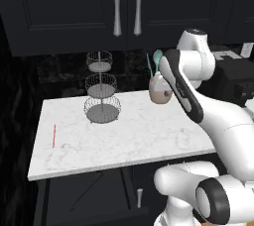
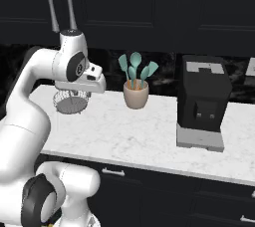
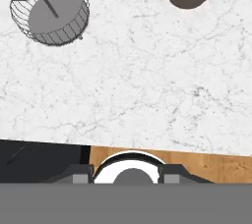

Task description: Pick the ladle from the drawer and place it on the counter.

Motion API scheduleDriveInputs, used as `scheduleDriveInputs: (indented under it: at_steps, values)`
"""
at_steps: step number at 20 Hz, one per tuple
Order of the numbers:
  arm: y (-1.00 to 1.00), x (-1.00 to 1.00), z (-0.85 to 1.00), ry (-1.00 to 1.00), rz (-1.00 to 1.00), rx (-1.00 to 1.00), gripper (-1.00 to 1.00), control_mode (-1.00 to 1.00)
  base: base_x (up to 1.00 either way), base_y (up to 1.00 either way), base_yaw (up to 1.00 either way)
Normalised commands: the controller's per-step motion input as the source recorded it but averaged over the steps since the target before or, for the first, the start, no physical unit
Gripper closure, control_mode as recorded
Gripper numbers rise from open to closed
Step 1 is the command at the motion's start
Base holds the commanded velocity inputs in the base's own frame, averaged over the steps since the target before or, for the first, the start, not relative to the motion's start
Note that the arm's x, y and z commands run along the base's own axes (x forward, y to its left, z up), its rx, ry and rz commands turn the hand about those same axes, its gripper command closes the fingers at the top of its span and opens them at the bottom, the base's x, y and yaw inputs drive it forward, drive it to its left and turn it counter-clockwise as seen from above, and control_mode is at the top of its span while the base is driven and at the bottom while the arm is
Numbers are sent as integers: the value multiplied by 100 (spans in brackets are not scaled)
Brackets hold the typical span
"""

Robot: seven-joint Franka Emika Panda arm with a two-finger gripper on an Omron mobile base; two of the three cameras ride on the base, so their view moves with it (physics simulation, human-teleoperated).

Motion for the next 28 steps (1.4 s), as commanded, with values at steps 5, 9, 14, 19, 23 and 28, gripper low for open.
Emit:
scheduleDriveInputs:
  at_steps: [5, 9, 14, 19, 23, 28]
  values:
    - [0, -49, -12, 0, 0, 0, -100, -100, 0, 0, 0]
    - [0, -96, -57, 1, 0, 0, -100, -100, 0, 0, 0]
    - [18, -50, -68, 2, 8, 0, -100, -100, 0, 0, 0]
    - [8, -23, -35, 5, 14, 0, -100, -100, 0, 0, 0]
    - [0, 0, 0, 0, 0, 0, -100, 100, -57, -18, 6]
    - [0, 0, 0, 0, 0, 0, -100, 100, -63, -50, 67]
